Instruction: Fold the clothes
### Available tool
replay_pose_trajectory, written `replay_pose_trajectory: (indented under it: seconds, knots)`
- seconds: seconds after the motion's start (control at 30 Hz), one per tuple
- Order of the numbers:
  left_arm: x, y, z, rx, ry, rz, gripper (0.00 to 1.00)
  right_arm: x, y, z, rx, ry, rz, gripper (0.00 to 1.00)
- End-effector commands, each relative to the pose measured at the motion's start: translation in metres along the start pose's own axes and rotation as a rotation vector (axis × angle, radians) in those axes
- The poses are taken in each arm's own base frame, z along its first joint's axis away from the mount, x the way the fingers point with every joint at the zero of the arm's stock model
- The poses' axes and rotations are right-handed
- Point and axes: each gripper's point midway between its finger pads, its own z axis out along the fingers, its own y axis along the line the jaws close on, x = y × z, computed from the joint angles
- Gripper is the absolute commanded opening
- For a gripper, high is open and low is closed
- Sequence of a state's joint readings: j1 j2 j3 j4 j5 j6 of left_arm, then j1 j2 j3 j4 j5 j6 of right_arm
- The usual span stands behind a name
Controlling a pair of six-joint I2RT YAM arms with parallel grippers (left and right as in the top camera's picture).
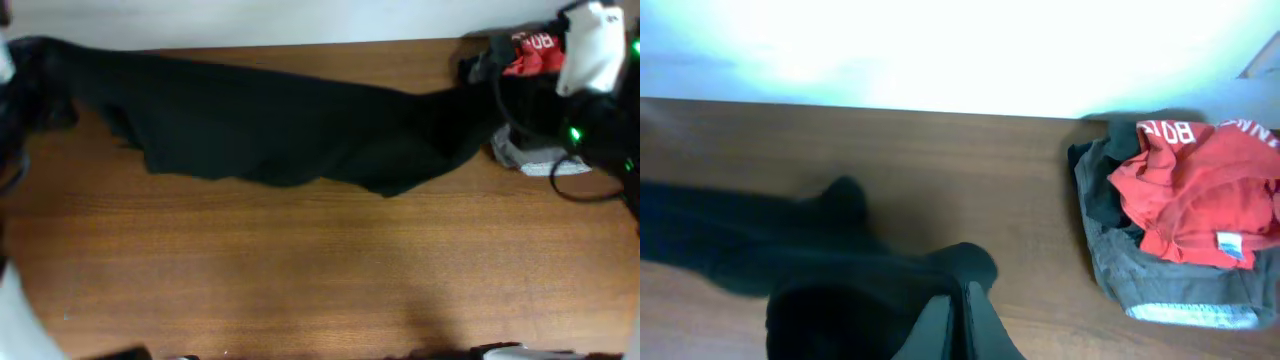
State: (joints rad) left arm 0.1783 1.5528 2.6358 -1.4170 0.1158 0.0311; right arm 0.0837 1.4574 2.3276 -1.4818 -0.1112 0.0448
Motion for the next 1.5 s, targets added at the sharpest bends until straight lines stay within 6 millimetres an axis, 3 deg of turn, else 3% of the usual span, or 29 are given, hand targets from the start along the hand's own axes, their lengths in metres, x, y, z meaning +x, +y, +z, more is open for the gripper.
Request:
replay_pose_trajectory:
  seconds: [0.0, 0.13, 0.23, 0.37, 0.5, 0.53, 0.63, 0.77, 0.97, 1.13, 1.27, 1.47]
  knots:
    - [-0.011, -0.003, -0.052, -0.017, -0.1, 0.024, 0.0, 0.002, -0.001, -0.04, 0.017, -0.07, -0.007, 0.04]
    - [-0.006, -0.007, -0.087, -0.018, -0.13, 0.027, 0.01, 0.016, 0.003, -0.068, 0.015, -0.09, -0.001, 0.04]
    - [0.006, -0.009, -0.097, -0.017, -0.103, 0.024, 0.01, 0.026, 0.005, -0.091, 0.014, -0.112, 0.011, 0.04]
    - [0.028, -0.008, -0.086, -0.012, 0.005, 0.011, 0.01, 0.035, 0.006, -0.106, 0.014, -0.124, 0.01, 0.04]
    - [0.047, -0.005, -0.057, -0.007, 0.133, -0.004, 0.0, 0.034, 0.004, -0.089, 0.016, -0.081, 0.014, 0.04]
    - [0.056, -0.004, -0.036, 0.0, 0.199, -0.013, 0.01, 0.032, 0.002, -0.072, 0.018, -0.035, 0.019, 0.04]
    - [0.07, -0.001, 0.001, 0.015, 0.295, -0.026, 0.01, 0.032, -0.003, -0.031, 0.022, 0.07, 0.021, 0.04]
    - [0.097, 0.005, 0.056, 0.021, 0.447, -0.045, 0.01, 0.039, -0.011, 0.041, 0.025, 0.247, 0.024, 0.04]
    - [0.151, 0.01, 0.141, 0.037, 0.668, -0.067, 0.01, 0.064, -0.026, 0.158, 0.031, 0.48, 0.048, 0.04]
    - [0.203, -0.001, 0.233, 0.075, 0.78, -0.051, 0.01, 0.101, -0.041, 0.265, 0.036, 0.612, 0.063, 0.04]
    - [0.247, -0.017, 0.291, 0.105, 0.841, -0.03, 0.01, 0.13, -0.05, 0.328, 0.036, 0.664, 0.065, 0.04]
    - [0.321, -0.041, 0.366, 0.141, 0.897, 0.001, 0.01, 0.163, -0.058, 0.385, 0.037, 0.691, 0.068, 0.04]
